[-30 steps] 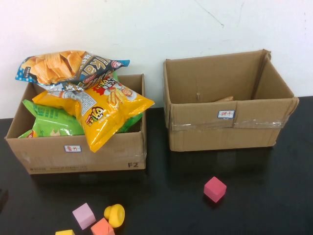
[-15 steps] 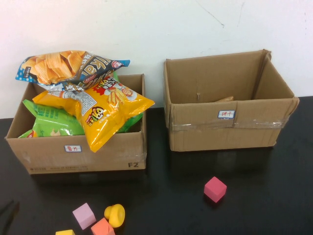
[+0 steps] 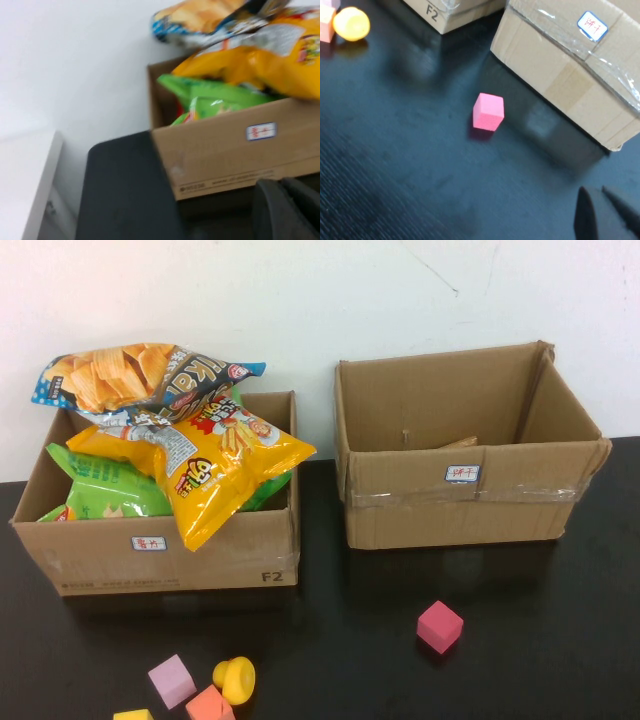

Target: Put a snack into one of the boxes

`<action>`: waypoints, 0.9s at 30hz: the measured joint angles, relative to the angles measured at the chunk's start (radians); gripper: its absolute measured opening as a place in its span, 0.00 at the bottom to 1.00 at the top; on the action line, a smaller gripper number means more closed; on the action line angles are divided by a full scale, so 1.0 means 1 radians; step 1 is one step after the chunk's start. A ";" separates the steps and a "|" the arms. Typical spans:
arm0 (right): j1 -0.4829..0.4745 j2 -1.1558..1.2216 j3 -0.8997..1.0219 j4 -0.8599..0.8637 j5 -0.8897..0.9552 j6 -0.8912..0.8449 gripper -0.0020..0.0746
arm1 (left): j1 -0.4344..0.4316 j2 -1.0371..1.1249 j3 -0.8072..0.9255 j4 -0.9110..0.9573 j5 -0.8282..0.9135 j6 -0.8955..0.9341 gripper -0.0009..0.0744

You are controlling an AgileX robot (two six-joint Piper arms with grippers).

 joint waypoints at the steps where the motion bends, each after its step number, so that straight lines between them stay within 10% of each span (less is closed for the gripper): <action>1: 0.000 0.000 0.000 0.000 0.000 0.000 0.03 | 0.000 -0.005 0.026 0.045 -0.027 -0.057 0.01; 27: 0.000 0.000 0.000 0.000 0.004 0.000 0.03 | 0.002 -0.094 0.175 0.058 0.032 -0.214 0.01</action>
